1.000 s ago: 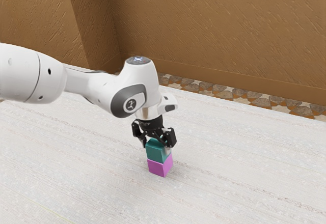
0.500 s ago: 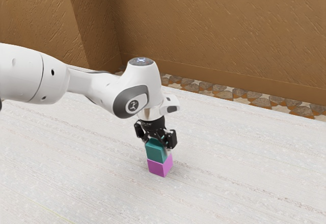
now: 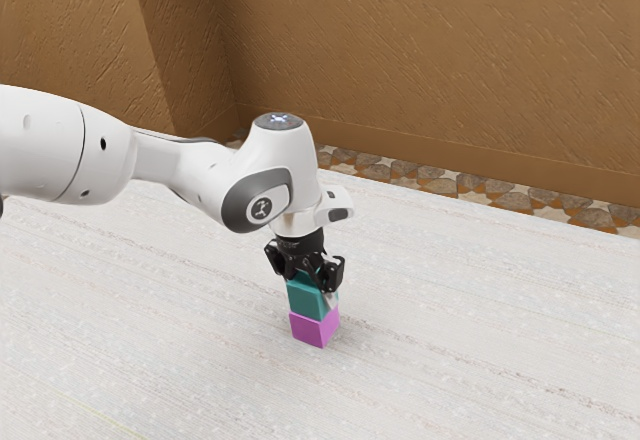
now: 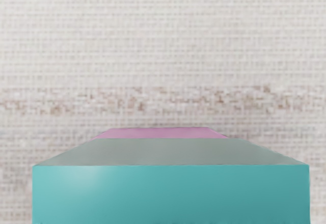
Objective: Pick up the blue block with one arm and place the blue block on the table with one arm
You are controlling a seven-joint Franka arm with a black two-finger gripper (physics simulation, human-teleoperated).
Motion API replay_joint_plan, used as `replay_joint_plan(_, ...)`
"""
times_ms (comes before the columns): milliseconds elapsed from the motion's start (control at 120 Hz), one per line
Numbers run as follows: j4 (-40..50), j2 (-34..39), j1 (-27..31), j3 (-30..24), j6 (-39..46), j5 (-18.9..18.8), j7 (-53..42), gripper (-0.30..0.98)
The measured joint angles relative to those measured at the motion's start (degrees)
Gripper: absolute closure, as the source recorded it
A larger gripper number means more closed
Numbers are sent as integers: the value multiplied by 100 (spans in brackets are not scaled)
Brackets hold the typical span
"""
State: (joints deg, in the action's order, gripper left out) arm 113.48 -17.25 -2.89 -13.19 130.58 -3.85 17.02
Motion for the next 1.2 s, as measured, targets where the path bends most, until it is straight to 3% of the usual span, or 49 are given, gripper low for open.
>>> replay_joint_plan(325, -8, 14, -10, 1, -3, 2, 93, 38)
replay_joint_plan(592, -482, 20, 0, -1, -43, -307, 138, 43)
replay_joint_plan(808, -1743, -1164, 39, -1, -62, -685, 126, 44)
replay_joint_plan(1050, -2080, -1808, 35, -1, -61, -828, 115, 51)
replay_joint_plan(1125, -2099, -1840, 28, 0, -61, -861, 139, 45)
replay_joint_plan(1200, -2105, -1847, 25, 0, -54, -790, 80, 26)
